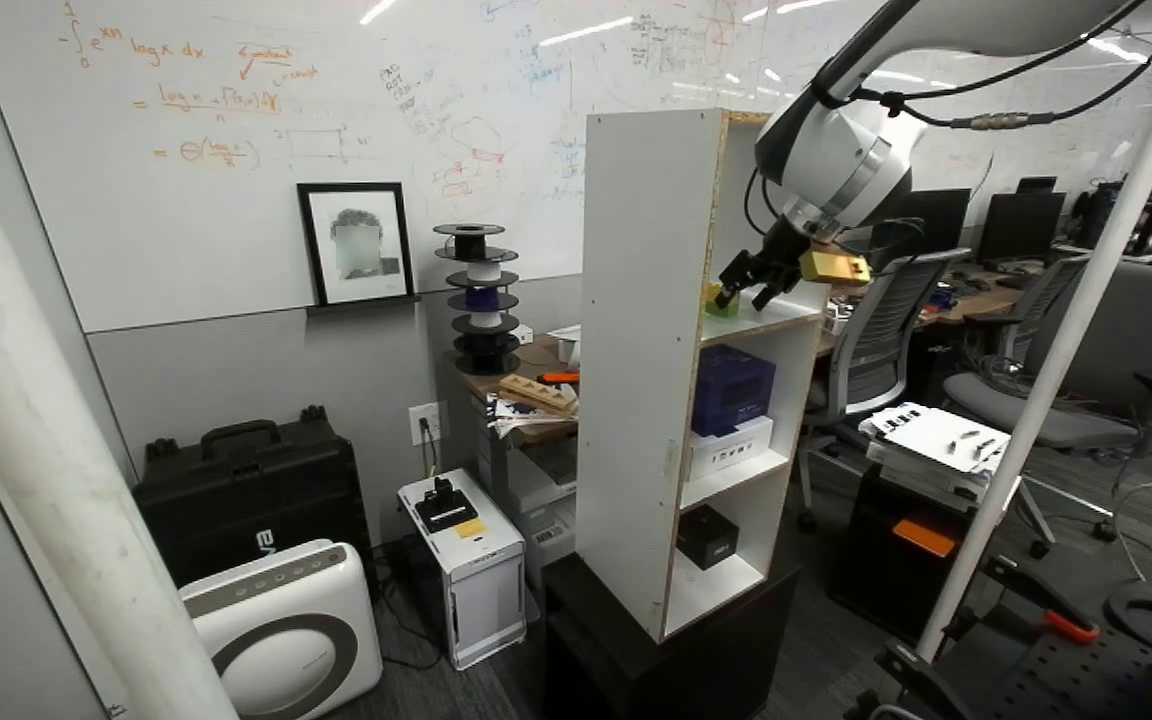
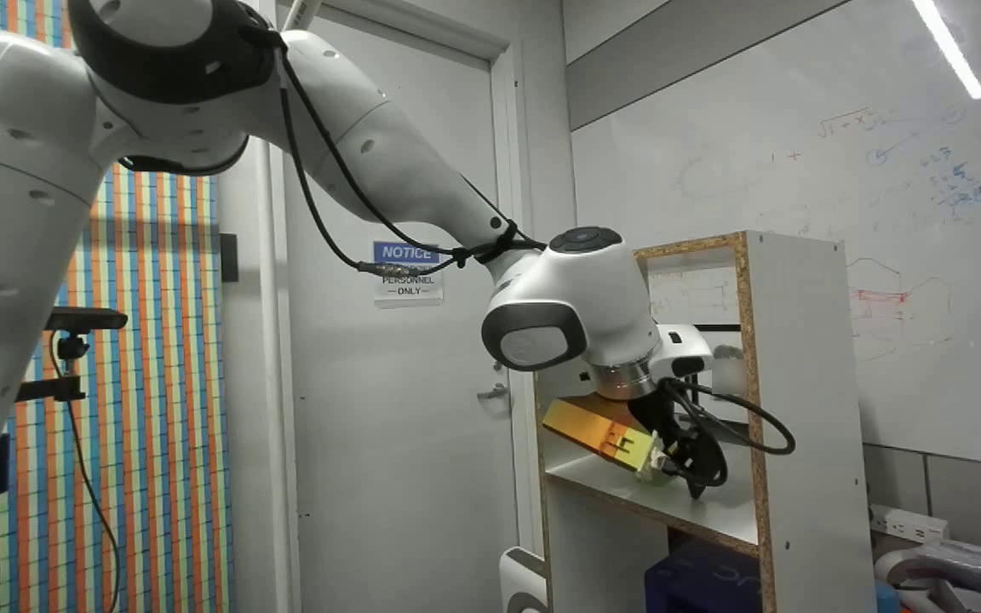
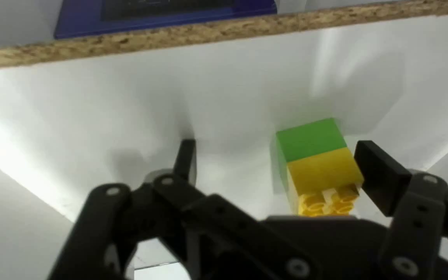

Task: Put the Legos on top of the shelves

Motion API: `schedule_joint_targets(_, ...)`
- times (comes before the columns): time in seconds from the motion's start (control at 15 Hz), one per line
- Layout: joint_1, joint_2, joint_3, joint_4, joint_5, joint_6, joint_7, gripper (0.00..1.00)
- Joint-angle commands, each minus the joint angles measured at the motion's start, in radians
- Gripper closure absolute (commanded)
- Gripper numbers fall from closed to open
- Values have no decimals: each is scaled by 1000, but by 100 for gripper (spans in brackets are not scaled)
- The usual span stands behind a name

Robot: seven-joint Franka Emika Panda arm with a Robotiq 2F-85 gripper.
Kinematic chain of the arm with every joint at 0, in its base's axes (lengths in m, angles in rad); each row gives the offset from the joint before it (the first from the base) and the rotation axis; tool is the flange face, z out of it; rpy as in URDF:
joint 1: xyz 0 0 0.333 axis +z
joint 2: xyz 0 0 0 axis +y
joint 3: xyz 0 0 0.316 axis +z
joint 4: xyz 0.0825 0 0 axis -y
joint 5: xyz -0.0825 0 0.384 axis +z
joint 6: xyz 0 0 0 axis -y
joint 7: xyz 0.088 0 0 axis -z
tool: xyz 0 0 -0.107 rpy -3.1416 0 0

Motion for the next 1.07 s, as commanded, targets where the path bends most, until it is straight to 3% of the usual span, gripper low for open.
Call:
schedule_joint_targets(0.0, -45, 56, 51, 73, 112, 13, -115, 26)
schedule_joint_targets(0.47, -62, 27, 40, 46, 101, 14, -168, 81)
schedule_joint_targets(0.53, -58, 19, 31, 34, 84, 15, -161, 85)
schedule_joint_targets(1.0, -25, -121, -70, -135, -147, -33, -78, 84)
